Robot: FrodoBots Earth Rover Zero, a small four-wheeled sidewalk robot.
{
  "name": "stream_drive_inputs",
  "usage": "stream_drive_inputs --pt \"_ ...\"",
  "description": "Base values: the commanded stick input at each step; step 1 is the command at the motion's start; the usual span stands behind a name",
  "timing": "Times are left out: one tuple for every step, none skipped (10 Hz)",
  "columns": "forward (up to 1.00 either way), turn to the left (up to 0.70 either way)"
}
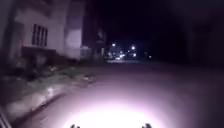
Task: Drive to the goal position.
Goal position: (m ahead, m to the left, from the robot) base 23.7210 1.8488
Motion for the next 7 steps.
stream_drive_inputs --pt "0.7 0.0" --pt "0.7 0.0" --pt "0.7 -0.02" --pt "0.7 -0.29" --pt "0.7 -0.35" --pt "0.7 -0.35" --pt "0.7 -0.12"
